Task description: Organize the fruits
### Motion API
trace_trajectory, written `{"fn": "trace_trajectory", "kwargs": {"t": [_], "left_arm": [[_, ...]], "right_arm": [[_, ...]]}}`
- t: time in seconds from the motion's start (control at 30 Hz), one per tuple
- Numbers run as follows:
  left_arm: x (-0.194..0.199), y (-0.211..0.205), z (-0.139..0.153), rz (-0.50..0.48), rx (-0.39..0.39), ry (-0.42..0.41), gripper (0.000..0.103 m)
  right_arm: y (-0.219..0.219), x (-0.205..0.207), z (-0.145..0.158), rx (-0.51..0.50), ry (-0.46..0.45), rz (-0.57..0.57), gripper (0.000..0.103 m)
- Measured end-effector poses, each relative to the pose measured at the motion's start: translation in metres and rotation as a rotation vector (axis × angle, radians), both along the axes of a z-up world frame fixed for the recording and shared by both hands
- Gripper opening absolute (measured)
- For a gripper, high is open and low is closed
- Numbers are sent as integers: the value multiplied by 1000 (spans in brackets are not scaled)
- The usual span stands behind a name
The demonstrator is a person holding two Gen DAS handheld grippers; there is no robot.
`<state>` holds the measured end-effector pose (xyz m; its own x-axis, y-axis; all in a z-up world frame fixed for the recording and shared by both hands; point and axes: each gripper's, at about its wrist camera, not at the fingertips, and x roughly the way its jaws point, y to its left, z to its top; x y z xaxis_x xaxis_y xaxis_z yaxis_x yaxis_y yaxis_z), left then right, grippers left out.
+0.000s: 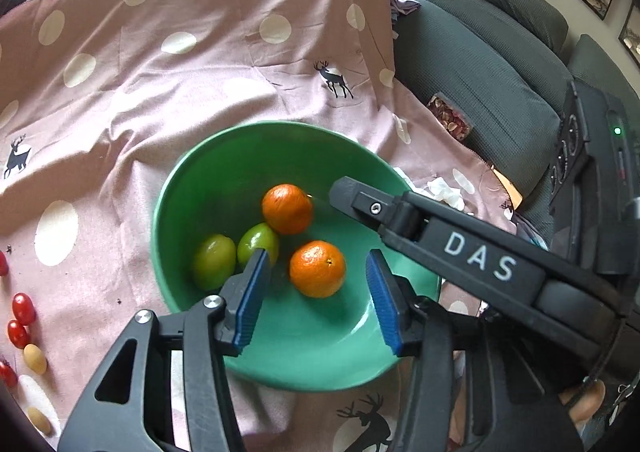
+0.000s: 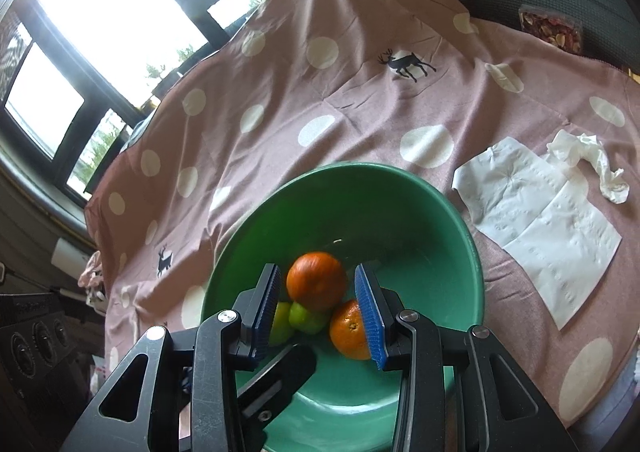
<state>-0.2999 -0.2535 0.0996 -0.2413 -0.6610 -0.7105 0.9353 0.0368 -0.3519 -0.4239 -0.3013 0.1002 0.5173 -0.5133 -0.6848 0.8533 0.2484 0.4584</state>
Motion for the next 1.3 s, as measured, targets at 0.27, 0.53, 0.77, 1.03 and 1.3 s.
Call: {"fn": "trace_trajectory", "kwargs": {"t": [0.27, 0.53, 0.77, 1.03, 1.3], "left_arm": [[56, 55, 25, 191, -29, -24, 61], [147, 127, 18, 554, 15, -117, 65], [203, 151, -22, 686, 84, -28, 63], [204, 131, -54, 608, 158, 26, 48], [202, 117, -69, 576, 204, 19, 40]], "right_arm": [[7, 10, 12, -43, -10, 26, 40], [29, 59, 27, -68, -49, 199, 40], [56, 143, 19, -37, -25, 449, 40], [67, 236, -26, 123, 93, 639, 40], [65, 276, -60, 186, 221, 691, 40]]}}
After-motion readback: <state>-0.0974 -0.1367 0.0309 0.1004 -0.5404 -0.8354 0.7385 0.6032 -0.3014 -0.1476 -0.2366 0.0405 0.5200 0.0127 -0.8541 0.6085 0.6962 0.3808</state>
